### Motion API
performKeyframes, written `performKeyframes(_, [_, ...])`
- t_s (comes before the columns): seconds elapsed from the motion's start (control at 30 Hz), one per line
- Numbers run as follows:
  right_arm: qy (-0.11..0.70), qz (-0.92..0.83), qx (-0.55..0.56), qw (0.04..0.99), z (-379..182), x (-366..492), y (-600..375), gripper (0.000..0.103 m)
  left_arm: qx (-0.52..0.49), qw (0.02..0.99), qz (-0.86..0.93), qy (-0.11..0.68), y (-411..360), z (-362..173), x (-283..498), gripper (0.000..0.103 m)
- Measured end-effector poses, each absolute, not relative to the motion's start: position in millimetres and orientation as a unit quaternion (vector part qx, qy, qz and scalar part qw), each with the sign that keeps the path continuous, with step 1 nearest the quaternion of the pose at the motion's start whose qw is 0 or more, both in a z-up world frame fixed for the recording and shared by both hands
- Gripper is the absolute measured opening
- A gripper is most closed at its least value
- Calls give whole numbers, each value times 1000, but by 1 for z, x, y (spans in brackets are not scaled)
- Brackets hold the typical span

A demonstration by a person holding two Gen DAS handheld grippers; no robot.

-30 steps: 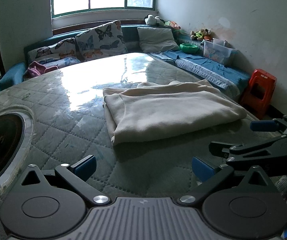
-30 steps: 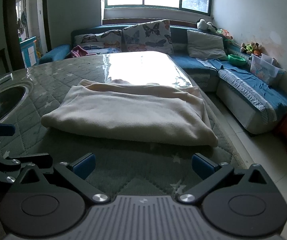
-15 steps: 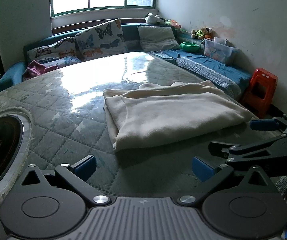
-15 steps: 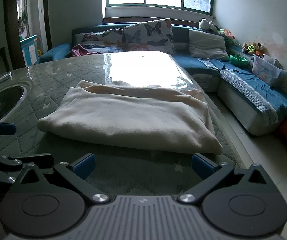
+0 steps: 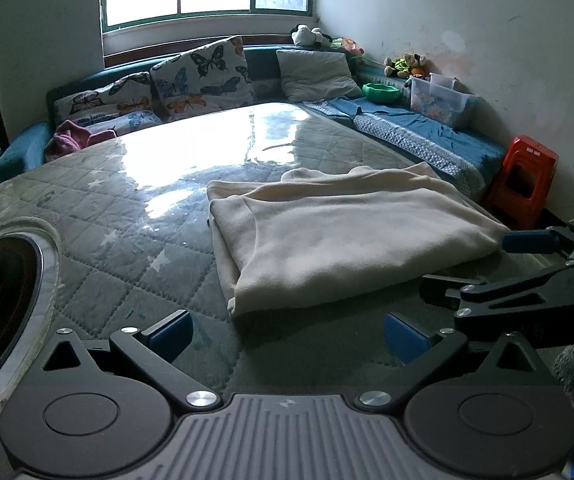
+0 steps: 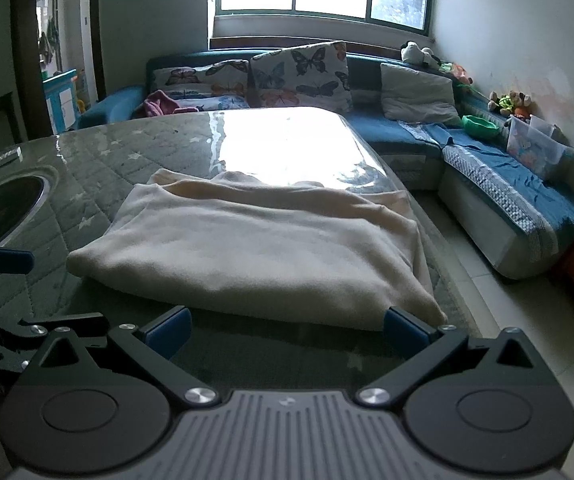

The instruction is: Fold clothes

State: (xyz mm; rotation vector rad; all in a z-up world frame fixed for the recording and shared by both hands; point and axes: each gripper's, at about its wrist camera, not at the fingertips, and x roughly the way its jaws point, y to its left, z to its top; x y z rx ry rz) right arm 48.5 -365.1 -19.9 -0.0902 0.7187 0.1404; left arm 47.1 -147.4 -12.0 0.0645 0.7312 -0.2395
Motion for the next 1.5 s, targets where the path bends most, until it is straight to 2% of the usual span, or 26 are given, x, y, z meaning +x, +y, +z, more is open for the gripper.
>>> performKeyframes(1.5, [338, 69, -46, 938, -12, 64, -369, 103, 45, 929, -111, 350, -147, -6, 63, 103])
